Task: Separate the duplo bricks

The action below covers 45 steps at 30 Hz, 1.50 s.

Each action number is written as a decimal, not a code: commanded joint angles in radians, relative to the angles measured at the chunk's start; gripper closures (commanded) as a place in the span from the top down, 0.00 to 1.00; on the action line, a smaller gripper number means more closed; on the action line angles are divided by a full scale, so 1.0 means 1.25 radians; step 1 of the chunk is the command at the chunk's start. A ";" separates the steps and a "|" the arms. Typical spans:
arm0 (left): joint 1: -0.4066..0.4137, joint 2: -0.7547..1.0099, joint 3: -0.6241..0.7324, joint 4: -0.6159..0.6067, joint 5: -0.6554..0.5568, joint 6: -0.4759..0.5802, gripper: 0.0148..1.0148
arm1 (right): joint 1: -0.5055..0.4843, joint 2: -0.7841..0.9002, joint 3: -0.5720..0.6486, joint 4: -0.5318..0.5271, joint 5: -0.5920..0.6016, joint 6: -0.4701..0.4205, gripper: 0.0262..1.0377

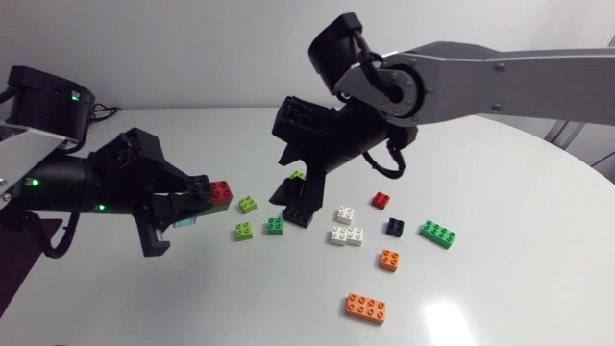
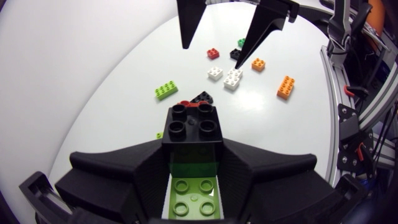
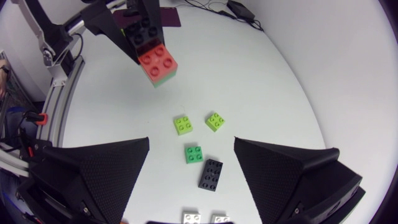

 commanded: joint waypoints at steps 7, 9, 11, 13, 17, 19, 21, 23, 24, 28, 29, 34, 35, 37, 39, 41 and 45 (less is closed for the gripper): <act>-0.156 0.086 0.036 -0.003 0.019 -0.015 0.31 | 0.015 -0.090 -0.116 0.000 -0.065 -0.041 0.95; -0.180 0.095 0.044 -0.001 0.020 -0.022 0.31 | 0.016 -0.097 -0.130 0.000 -0.070 -0.046 0.95; -0.199 0.103 0.053 0.000 0.020 -0.030 0.31 | 0.022 -0.100 -0.142 0.000 -0.074 -0.051 0.93; -0.208 0.108 0.059 0.000 0.020 -0.032 0.31 | 0.027 -0.105 -0.156 0.000 -0.082 -0.055 0.93; -0.216 0.117 0.066 0.001 0.020 -0.034 0.31 | 0.042 -0.112 -0.176 -0.002 -0.087 -0.060 0.89; -0.216 0.118 0.069 0.001 0.020 -0.034 0.31 | 0.048 -0.113 -0.184 -0.002 -0.087 -0.062 0.87; -0.217 0.121 0.071 0.001 0.020 -0.034 0.31 | 0.051 -0.113 -0.189 -0.002 -0.092 -0.064 0.86; -0.218 0.127 0.072 0.001 0.020 -0.034 0.31 | 0.052 -0.115 -0.194 -0.002 -0.098 -0.066 0.81; -0.221 0.129 0.072 0.001 0.020 -0.036 0.31 | 0.052 -0.117 -0.196 -0.002 -0.102 -0.068 0.76; -0.224 0.132 0.077 -0.001 0.020 -0.036 0.31 | 0.053 -0.124 -0.205 -0.001 -0.106 -0.072 0.60; -0.227 0.133 0.080 -0.001 0.020 -0.037 0.31 | 0.053 -0.126 -0.207 -0.001 -0.106 -0.073 0.55; -0.234 0.136 0.091 -0.009 0.024 -0.042 0.31 | 0.053 -0.126 -0.219 0.002 -0.111 -0.077 0.42; -0.237 0.136 0.092 -0.010 0.024 -0.043 0.31 | 0.053 -0.126 -0.222 0.002 -0.111 -0.080 0.41; -0.238 0.136 0.096 -0.014 0.027 -0.044 0.31 | 0.053 -0.126 -0.224 0.003 -0.112 -0.082 0.35; -0.237 0.136 0.103 -0.024 0.029 -0.044 0.31 | 0.054 -0.124 -0.228 0.004 -0.112 -0.083 0.30; -0.233 0.136 0.108 -0.027 0.029 -0.047 0.35 | 0.054 -0.126 -0.230 0.004 -0.113 -0.084 0.26; -0.224 0.128 0.113 -0.058 0.029 -0.038 0.58 | 0.054 -0.128 -0.230 0.004 -0.113 -0.083 0.26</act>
